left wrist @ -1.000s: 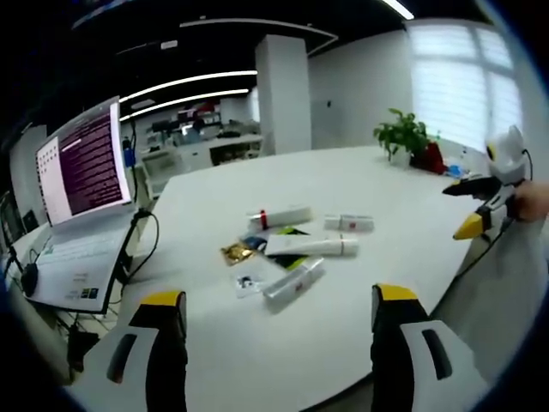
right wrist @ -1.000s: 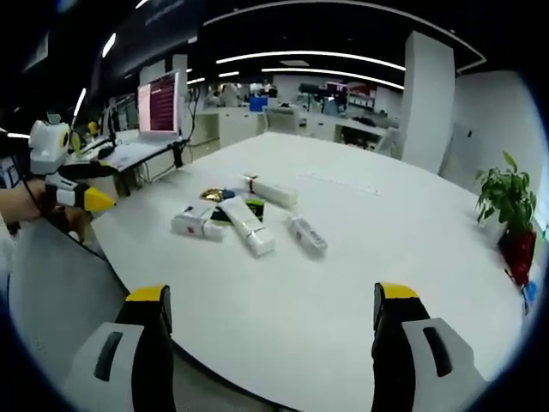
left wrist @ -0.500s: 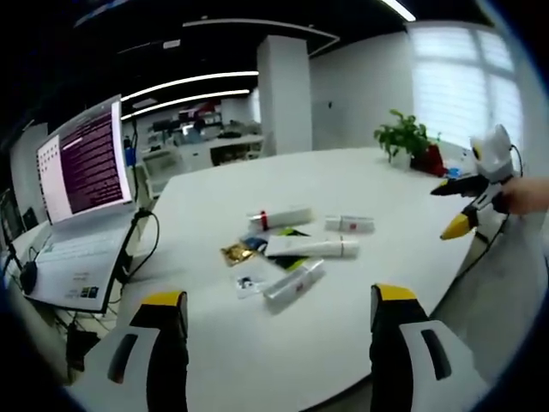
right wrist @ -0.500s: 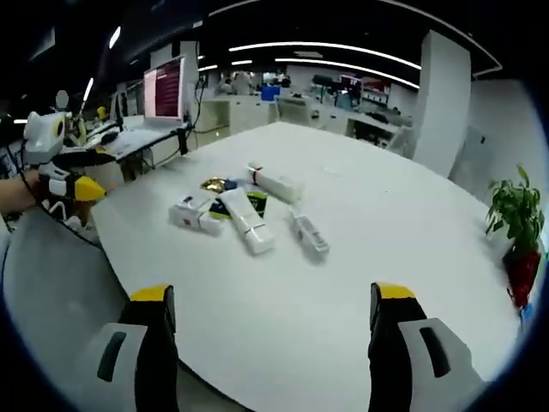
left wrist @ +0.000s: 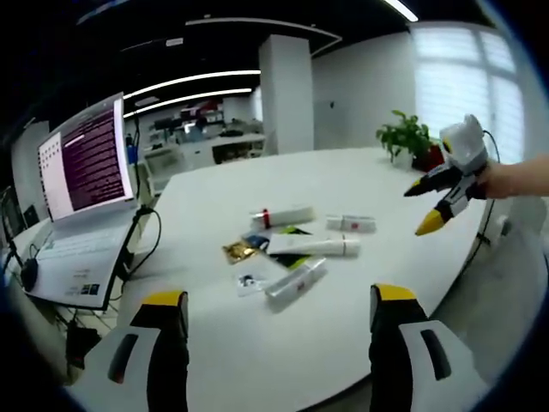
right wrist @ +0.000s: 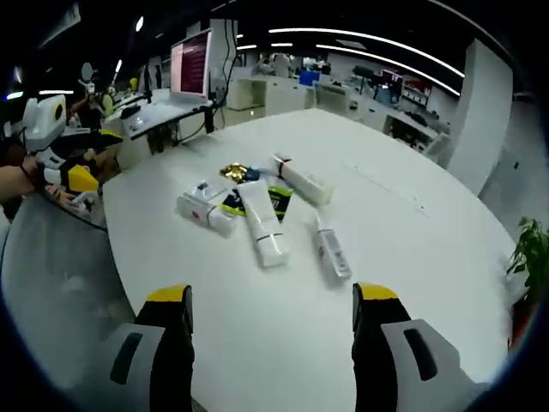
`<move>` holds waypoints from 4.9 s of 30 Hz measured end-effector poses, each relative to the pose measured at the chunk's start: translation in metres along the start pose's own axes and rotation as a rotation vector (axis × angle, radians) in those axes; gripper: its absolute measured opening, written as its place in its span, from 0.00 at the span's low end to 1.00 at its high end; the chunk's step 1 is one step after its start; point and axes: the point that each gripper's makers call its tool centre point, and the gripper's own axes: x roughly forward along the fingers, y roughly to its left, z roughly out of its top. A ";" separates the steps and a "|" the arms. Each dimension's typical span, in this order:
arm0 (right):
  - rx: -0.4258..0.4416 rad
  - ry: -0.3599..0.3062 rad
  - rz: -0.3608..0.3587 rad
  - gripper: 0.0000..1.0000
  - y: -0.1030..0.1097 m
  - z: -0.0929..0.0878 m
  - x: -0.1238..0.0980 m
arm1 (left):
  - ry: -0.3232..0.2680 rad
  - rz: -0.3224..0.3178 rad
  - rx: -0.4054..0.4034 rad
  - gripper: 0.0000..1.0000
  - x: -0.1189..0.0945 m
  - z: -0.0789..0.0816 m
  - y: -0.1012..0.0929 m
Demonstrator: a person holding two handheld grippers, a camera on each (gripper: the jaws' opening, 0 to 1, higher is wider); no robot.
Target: Arrange the skincare products in the storage area until every visible bottle or jar stands upright without overlapping.
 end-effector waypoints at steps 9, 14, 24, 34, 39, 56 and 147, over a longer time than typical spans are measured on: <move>-0.023 0.029 0.049 0.75 -0.002 0.019 0.029 | 0.007 0.020 -0.011 0.78 0.000 -0.005 0.006; -0.026 0.063 0.060 0.72 -0.006 0.023 0.045 | 0.017 0.033 0.009 0.81 0.000 -0.007 0.008; -0.034 0.083 0.098 0.65 -0.009 0.040 0.083 | 0.026 0.025 -0.001 0.80 0.000 -0.006 0.004; -0.081 0.137 0.132 0.61 -0.009 0.045 0.119 | 0.027 0.030 -0.013 0.80 0.000 -0.006 0.005; -0.074 0.171 0.144 0.59 -0.008 0.043 0.137 | 0.032 0.031 -0.016 0.79 0.001 -0.008 0.006; -0.135 0.179 0.181 0.53 0.008 0.055 0.171 | 0.045 0.043 -0.020 0.79 0.005 -0.020 0.015; -0.040 -0.371 0.058 0.29 0.075 0.099 -0.012 | -0.100 -0.267 0.079 0.74 0.028 0.093 -0.074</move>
